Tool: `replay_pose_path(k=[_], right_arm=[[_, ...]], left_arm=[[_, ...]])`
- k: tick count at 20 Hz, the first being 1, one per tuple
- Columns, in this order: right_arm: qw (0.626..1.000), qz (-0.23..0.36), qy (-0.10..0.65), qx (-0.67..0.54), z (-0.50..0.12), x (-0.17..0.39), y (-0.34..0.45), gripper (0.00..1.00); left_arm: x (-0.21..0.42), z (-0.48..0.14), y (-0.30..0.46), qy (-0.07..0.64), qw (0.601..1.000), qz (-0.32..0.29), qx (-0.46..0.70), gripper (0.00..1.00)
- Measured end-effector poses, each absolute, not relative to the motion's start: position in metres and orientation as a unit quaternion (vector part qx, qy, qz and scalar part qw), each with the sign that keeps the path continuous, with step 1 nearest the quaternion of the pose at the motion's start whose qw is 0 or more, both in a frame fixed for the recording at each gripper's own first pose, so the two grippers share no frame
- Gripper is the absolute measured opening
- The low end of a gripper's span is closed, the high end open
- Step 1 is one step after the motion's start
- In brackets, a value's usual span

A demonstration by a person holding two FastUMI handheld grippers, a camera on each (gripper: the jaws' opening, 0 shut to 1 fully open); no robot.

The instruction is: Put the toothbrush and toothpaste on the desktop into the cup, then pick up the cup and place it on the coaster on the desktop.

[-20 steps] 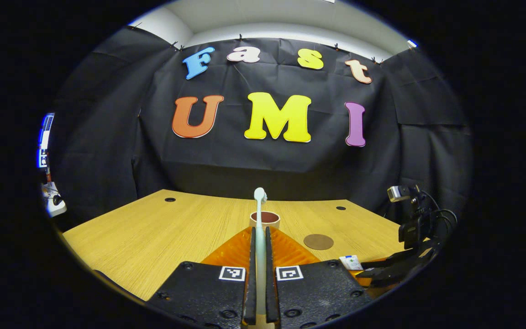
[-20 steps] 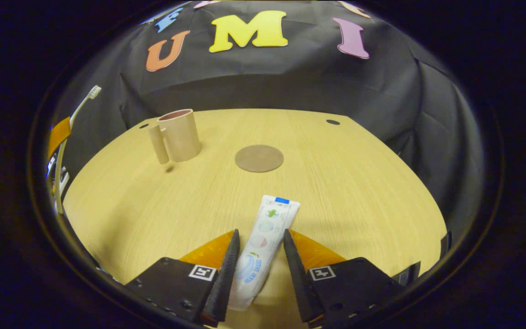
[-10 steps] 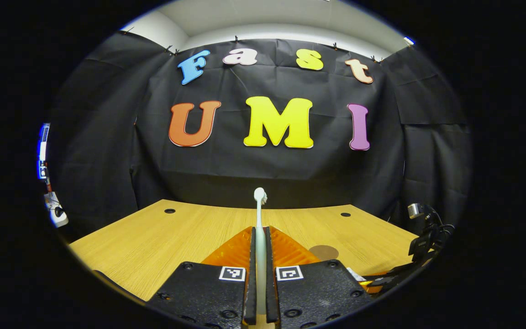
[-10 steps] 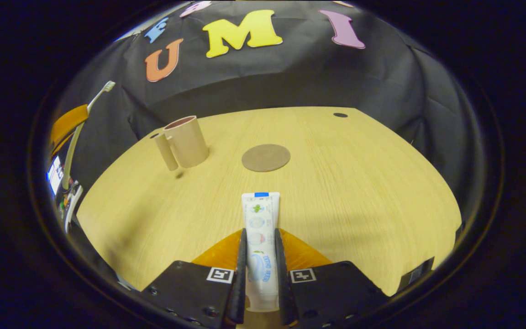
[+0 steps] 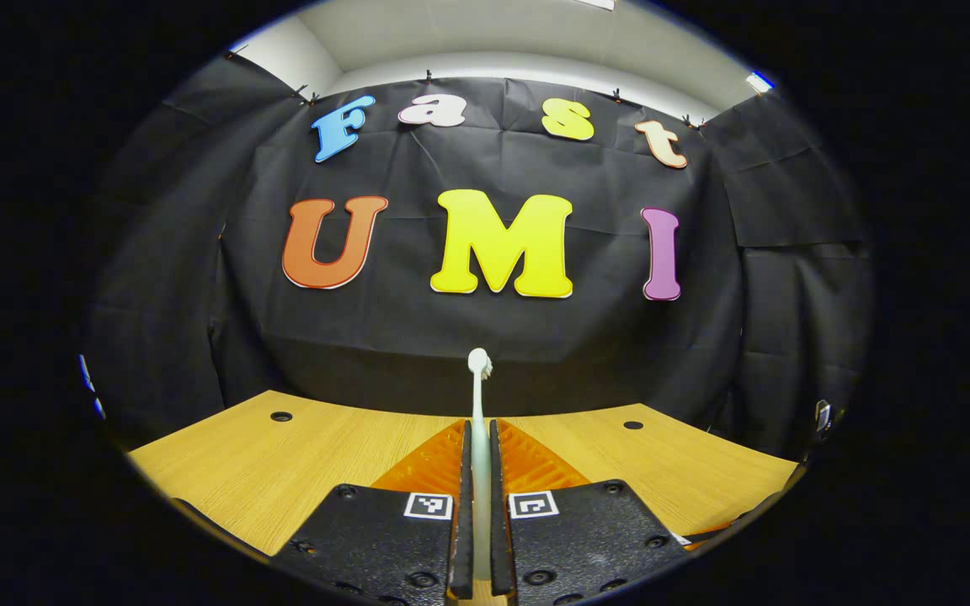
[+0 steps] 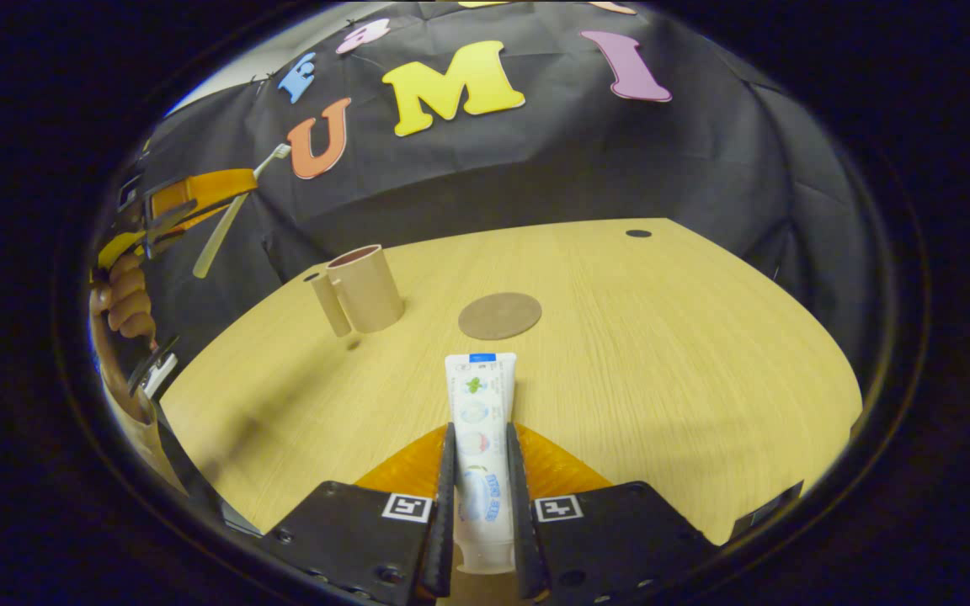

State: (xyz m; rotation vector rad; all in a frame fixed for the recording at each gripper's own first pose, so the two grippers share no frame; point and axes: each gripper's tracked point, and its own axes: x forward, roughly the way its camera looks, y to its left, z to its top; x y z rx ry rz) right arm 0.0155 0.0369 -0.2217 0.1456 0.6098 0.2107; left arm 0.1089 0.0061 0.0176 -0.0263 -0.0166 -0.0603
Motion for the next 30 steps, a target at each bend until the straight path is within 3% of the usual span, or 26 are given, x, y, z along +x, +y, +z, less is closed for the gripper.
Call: replay_pose_path(k=[14, 30], right_arm=[[0.98, 0.126, 0.146, 0.048, -0.125, 0.048, 0.06, 0.31], [0.978, 0.141, 0.149, 0.045, -0.13, 0.038, 0.064, 0.29]], left_arm=[[0.21, -0.003, -0.011, 0.011, 0.999, -0.036, 0.012, 0.1], [0.221, -0.017, -0.01, 0.04, 0.999, -0.034, 0.008, 0.13]])
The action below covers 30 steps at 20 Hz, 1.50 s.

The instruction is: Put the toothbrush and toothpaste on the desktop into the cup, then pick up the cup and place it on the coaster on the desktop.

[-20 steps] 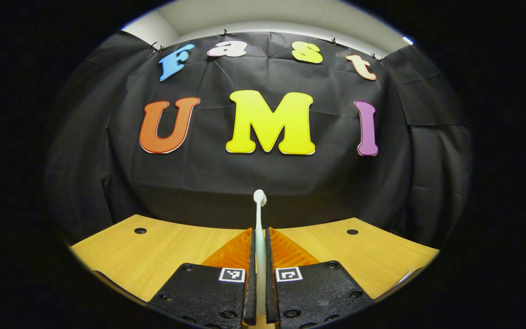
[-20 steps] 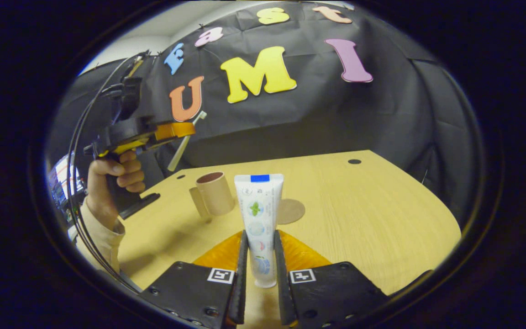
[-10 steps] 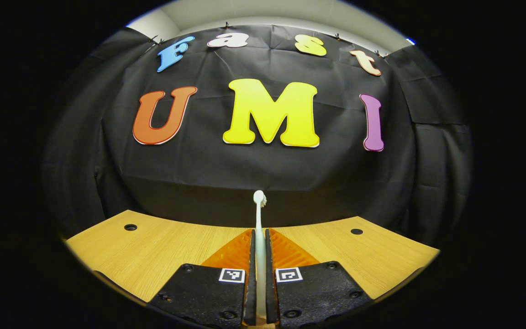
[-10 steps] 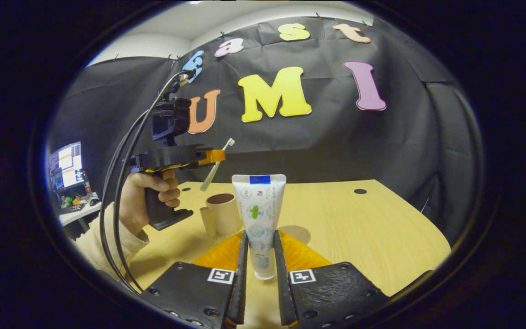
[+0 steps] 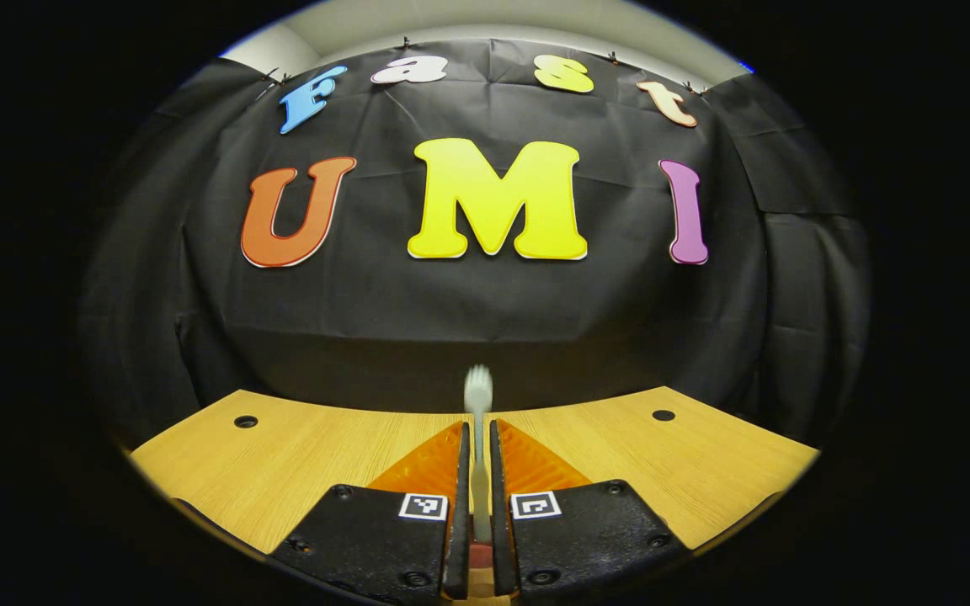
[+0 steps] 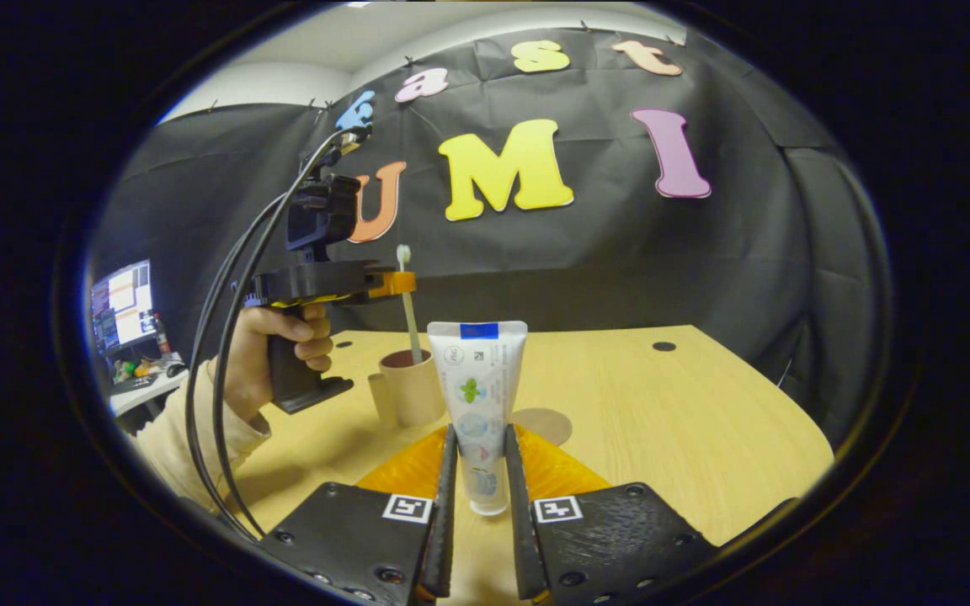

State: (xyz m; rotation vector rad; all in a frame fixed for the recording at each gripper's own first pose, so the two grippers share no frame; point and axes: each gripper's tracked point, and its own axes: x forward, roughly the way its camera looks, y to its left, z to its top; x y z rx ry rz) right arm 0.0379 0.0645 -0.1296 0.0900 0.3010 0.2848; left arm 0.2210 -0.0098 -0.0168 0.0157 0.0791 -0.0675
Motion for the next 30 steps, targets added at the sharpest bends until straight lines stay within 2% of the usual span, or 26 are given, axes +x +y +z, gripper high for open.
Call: replay_pose_path(k=[3, 4, 5, 7, 8, 11, 12, 13, 14, 15, 17, 19, 23, 30], right_arm=[[0.978, 0.14, 0.148, 0.045, -0.127, 0.037, 0.064, 0.29], [0.978, 0.14, 0.146, 0.045, -0.125, 0.037, 0.064, 0.29], [0.979, 0.139, 0.145, 0.045, -0.124, 0.034, 0.064, 0.29], [0.979, 0.138, 0.143, 0.042, -0.12, 0.033, 0.065, 0.29], [0.979, 0.138, 0.142, 0.041, -0.117, 0.033, 0.067, 0.29], [0.979, 0.141, 0.138, 0.042, -0.111, 0.036, 0.074, 0.29], [0.979, 0.143, 0.139, 0.041, -0.109, 0.036, 0.077, 0.29], [0.979, 0.146, 0.137, 0.038, -0.107, 0.039, 0.081, 0.31], [0.98, 0.147, 0.133, 0.035, -0.102, 0.041, 0.084, 0.29], [0.98, 0.146, 0.129, 0.032, -0.099, 0.044, 0.086, 0.31], [0.982, 0.146, 0.12, 0.029, -0.091, 0.048, 0.092, 0.27], [0.982, 0.148, 0.115, 0.03, -0.083, 0.055, 0.1, 0.29], [0.982, 0.157, 0.102, 0.032, -0.057, 0.08, 0.122, 0.29], [0.982, 0.176, 0.066, 0.031, -0.008, 0.143, 0.171, 0.29]], left_arm=[[0.22, -0.021, -0.007, 0.052, 0.998, -0.034, 0.007, 0.16], [0.216, -0.024, -0.006, 0.059, 0.998, -0.031, 0.009, 0.12], [0.212, -0.031, -0.003, 0.076, 0.997, -0.023, 0.015, 0.24], [0.205, -0.041, -0.002, 0.098, 0.995, -0.022, 0.013, 1.0], [0.202, -0.039, -0.002, 0.097, 0.995, -0.026, 0.001, 0.96], [0.19, -0.033, 0.016, 0.084, 0.996, -0.001, -0.017, 0.96], [0.187, -0.033, 0.02, 0.084, 0.996, 0.002, -0.016, 1.0], [0.183, -0.034, 0.024, 0.084, 0.996, 0.004, -0.012, 0.96], [0.177, -0.035, 0.031, 0.083, 0.996, 0.011, -0.006, 0.96], [0.171, -0.035, 0.037, 0.08, 0.997, 0.017, -0.002, 0.96], [0.159, -0.038, 0.041, 0.077, 0.997, 0.013, -0.006, 0.97], [0.146, -0.043, 0.047, 0.078, 0.997, 0.014, -0.01, 0.97], [0.121, -0.054, 0.065, 0.078, 0.997, 0.022, -0.013, 0.96], [0.119, -0.072, 0.08, 0.096, 0.995, 0.031, -0.025, 0.97]])
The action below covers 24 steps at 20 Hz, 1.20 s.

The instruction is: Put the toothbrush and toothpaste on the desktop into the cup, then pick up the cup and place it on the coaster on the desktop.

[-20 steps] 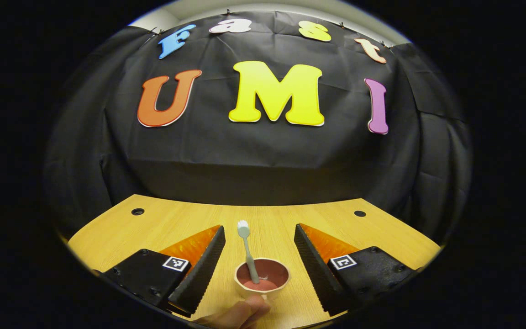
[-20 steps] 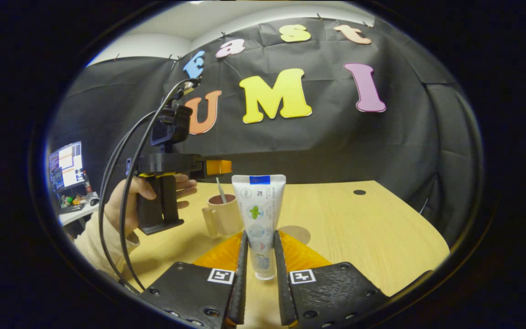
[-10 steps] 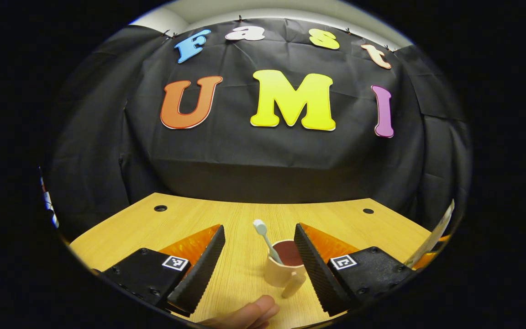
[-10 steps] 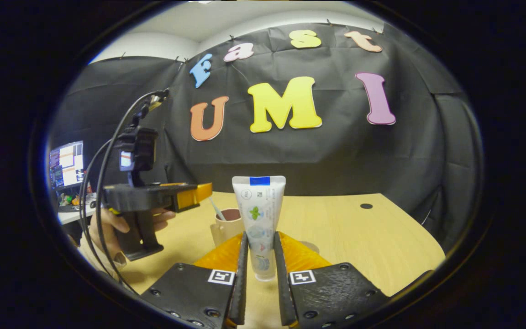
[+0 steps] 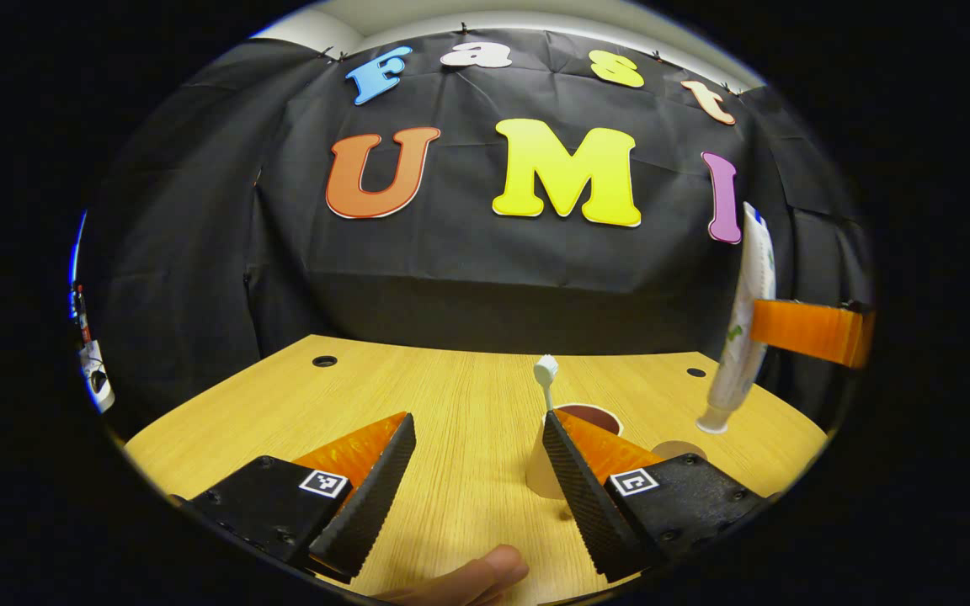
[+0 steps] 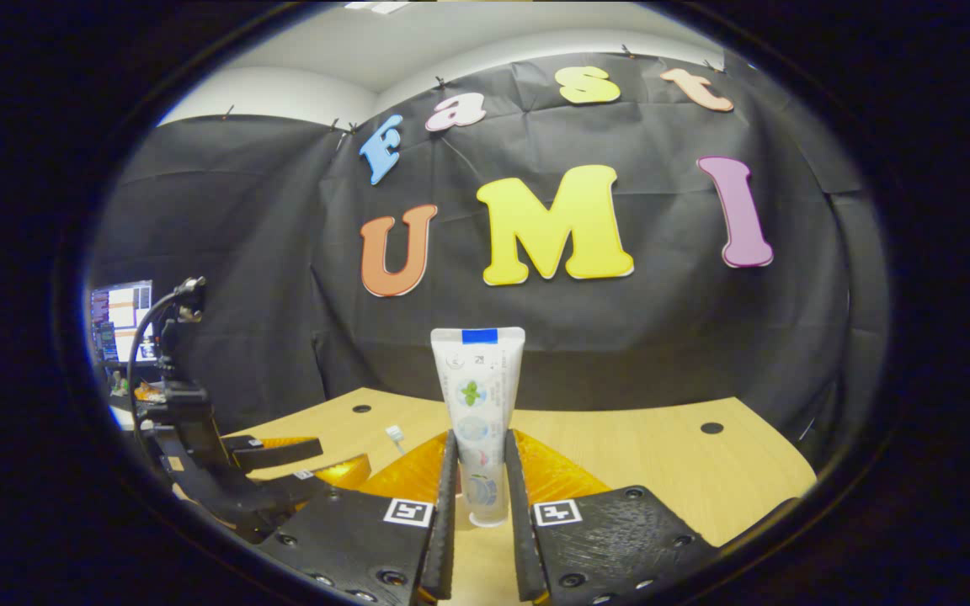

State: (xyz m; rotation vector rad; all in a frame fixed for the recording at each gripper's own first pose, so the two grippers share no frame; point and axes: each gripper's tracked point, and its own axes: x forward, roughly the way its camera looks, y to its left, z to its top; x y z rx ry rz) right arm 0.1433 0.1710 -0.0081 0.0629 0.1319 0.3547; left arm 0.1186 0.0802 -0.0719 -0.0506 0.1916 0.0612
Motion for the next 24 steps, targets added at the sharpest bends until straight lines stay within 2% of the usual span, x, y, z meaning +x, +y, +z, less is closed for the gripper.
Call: replay_pose_path(k=[6, 11, 13, 14, 15, 17, 18, 19, 22, 23, 24], right_arm=[[0.978, 0.195, 0.052, 0.05, 0.009, 0.181, 0.207, 0.29], [0.978, 0.194, 0.062, 0.054, 0.001, 0.203, 0.225, 0.29], [0.977, 0.195, 0.069, 0.052, -0.006, 0.207, 0.228, 0.34], [0.976, 0.197, 0.075, 0.053, -0.01, 0.207, 0.228, 0.31], [0.975, 0.2, 0.075, 0.056, -0.008, 0.205, 0.228, 0.36], [0.976, 0.198, 0.061, 0.062, 0.003, 0.199, 0.222, 0.35], [0.977, 0.197, 0.052, 0.063, 0.01, 0.196, 0.218, 0.42], [0.978, 0.193, 0.045, 0.063, 0.016, 0.192, 0.213, 0.61], [0.98, 0.187, 0.023, 0.066, 0.034, 0.179, 0.201, 0.78], [0.98, 0.186, 0.018, 0.066, 0.039, 0.174, 0.196, 0.87], [0.98, 0.187, 0.014, 0.067, 0.043, 0.168, 0.193, 0.91]], left_arm=[[0.112, -0.074, 0.072, 0.091, 0.995, 0.006, -0.026, 0.97], [0.104, -0.072, 0.078, 0.085, 0.996, 0.003, -0.018, 0.97], [0.105, -0.076, 0.077, 0.089, 0.996, 0.001, -0.02, 0.97], [0.104, -0.077, 0.077, 0.091, 0.996, 0.001, -0.021, 0.97], [0.104, -0.079, 0.077, 0.094, 0.995, 0.0, -0.022, 0.97], [0.103, -0.08, 0.075, 0.096, 0.995, -0.001, -0.024, 0.97], [0.104, -0.081, 0.073, 0.097, 0.995, 0.0, -0.023, 0.97], [0.103, -0.081, 0.072, 0.098, 0.995, 0.0, -0.022, 0.97], [0.103, -0.079, 0.065, 0.099, 0.995, -0.002, -0.02, 0.97], [0.103, -0.078, 0.062, 0.1, 0.995, -0.004, -0.021, 0.96], [0.103, -0.079, 0.057, 0.103, 0.994, -0.008, -0.023, 0.96]])
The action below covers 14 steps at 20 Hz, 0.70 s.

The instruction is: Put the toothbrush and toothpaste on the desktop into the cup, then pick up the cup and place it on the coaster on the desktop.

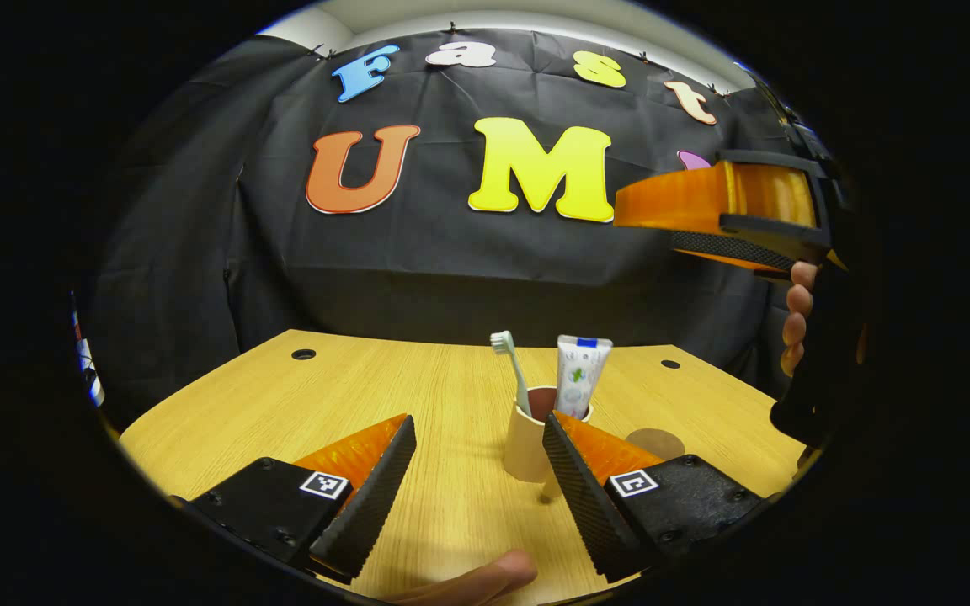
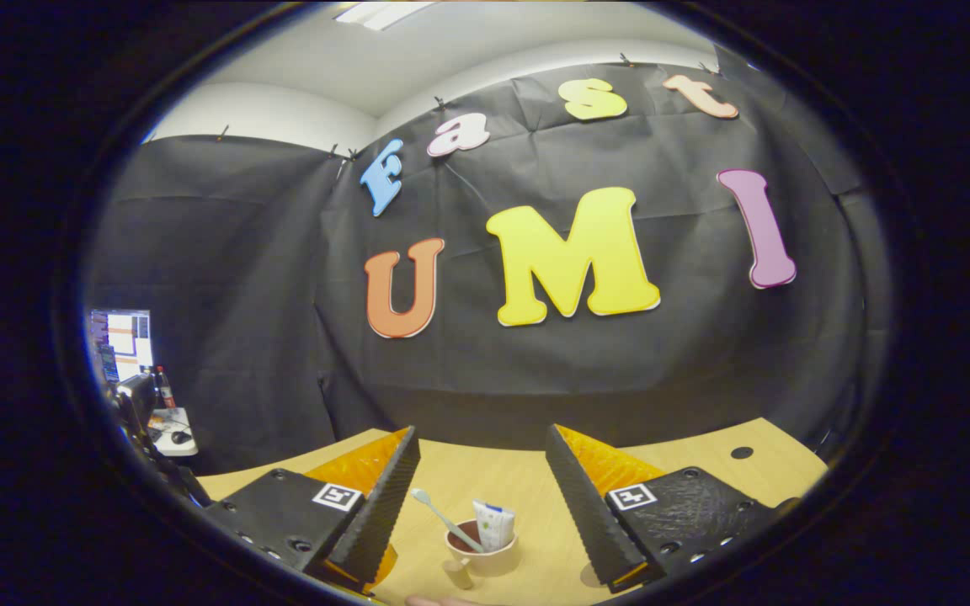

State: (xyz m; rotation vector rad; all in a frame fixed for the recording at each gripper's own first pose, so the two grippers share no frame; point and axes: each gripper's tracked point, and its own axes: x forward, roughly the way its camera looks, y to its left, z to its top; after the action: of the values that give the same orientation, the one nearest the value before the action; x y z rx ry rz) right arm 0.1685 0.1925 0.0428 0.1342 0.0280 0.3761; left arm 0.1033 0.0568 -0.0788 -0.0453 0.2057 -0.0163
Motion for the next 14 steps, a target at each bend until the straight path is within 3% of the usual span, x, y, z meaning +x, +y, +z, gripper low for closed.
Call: replay_pose_path(k=[4, 8, 14], right_arm=[[0.98, 0.187, -0.004, 0.06, 0.053, 0.145, 0.171, 0.98], [0.985, 0.165, -0.017, 0.048, 0.049, 0.125, 0.137, 0.93], [0.99, 0.134, -0.009, 0.032, 0.017, 0.102, 0.093, 0.96]], left_arm=[[0.103, -0.085, 0.044, 0.121, 0.992, -0.007, -0.021, 0.96], [0.107, -0.091, 0.031, 0.141, 0.99, -0.008, -0.015, 0.96], [0.122, -0.088, 0.017, 0.159, 0.987, -0.004, -0.007, 0.98]])
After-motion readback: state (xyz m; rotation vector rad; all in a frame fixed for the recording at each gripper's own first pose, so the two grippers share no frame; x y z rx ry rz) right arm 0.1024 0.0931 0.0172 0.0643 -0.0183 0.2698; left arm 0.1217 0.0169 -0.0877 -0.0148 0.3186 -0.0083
